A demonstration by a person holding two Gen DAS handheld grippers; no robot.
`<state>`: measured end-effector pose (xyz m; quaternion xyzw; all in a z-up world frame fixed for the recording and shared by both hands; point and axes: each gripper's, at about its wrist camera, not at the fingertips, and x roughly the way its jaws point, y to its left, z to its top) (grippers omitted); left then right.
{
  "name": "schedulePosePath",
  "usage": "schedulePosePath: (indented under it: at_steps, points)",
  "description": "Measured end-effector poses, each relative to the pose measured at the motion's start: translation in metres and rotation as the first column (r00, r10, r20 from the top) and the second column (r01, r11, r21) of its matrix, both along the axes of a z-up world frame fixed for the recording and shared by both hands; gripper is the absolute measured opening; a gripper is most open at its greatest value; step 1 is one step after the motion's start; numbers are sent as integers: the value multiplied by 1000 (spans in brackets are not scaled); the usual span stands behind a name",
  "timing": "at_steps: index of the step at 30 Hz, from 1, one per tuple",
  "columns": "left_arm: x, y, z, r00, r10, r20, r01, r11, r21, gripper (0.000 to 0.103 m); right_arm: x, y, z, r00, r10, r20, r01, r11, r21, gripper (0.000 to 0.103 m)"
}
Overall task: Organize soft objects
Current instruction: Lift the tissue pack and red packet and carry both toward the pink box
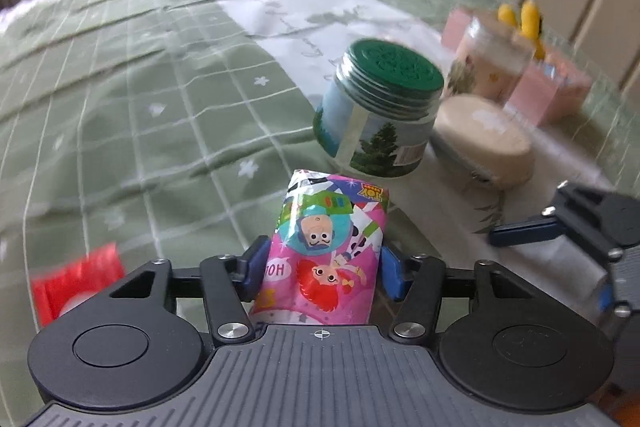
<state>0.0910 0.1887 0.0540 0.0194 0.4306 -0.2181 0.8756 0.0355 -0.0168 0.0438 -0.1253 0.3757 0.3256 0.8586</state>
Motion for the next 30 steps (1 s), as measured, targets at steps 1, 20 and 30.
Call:
schedulePosePath:
  at_steps: [1,20,30]
  points:
    - [-7,10,3,999,36,1,-36,999,-27,60,1,4,6,1000,-15,7,16,1000,-4,95]
    - [-143,207,32,677,732,75,-684,664,-304,60,86,199,27,942,-135,-308,161,985,60,95]
    - [-153,217,12,648,762,7,-713,609,-347,60,76,228,16,971,-122,-207,108,991,-75,62]
